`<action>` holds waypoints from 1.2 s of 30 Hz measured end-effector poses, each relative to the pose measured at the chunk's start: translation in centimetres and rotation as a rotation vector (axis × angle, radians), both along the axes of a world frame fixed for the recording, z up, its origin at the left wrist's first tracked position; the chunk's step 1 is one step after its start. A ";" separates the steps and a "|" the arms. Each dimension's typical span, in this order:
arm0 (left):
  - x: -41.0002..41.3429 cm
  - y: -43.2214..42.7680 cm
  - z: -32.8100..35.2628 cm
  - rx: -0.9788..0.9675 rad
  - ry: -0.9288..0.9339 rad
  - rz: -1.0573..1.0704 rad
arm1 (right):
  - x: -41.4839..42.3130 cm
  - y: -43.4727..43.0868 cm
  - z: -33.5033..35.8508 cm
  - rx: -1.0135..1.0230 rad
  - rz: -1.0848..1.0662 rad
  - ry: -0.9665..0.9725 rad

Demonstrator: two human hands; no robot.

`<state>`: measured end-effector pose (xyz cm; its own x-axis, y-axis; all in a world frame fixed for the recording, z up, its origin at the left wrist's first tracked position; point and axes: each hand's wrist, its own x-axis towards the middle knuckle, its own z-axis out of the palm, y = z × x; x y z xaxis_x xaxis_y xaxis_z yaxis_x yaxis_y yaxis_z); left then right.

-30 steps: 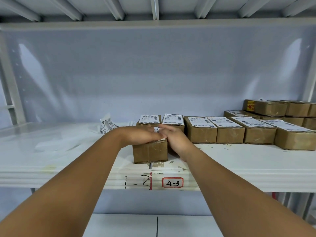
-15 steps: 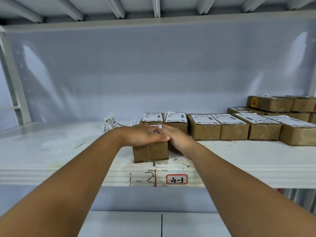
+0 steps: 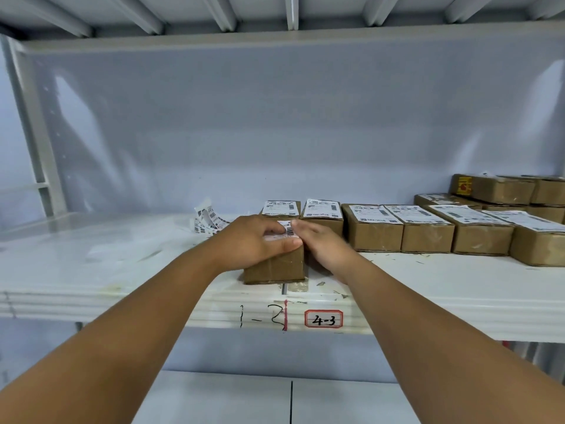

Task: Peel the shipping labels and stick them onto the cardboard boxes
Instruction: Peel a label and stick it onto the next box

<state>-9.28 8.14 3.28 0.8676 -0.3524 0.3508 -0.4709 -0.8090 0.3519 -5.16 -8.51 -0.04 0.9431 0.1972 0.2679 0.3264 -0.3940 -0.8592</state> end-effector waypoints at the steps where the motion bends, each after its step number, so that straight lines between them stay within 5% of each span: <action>1: -0.4 0.2 -0.5 -0.084 -0.077 0.014 | -0.2 0.0 0.1 -0.002 -0.003 -0.002; 8: -0.6 1.3 -3.1 -0.392 -0.355 0.089 | -0.2 0.2 0.0 0.114 -0.028 0.019; 21: -1.0 1.0 -3.5 -0.218 -0.345 0.034 | -0.9 0.1 0.2 0.065 -0.195 -0.039; 36: -1.1 1.2 -3.5 -0.318 -0.334 0.012 | -0.4 -0.3 0.2 0.008 -0.399 -0.022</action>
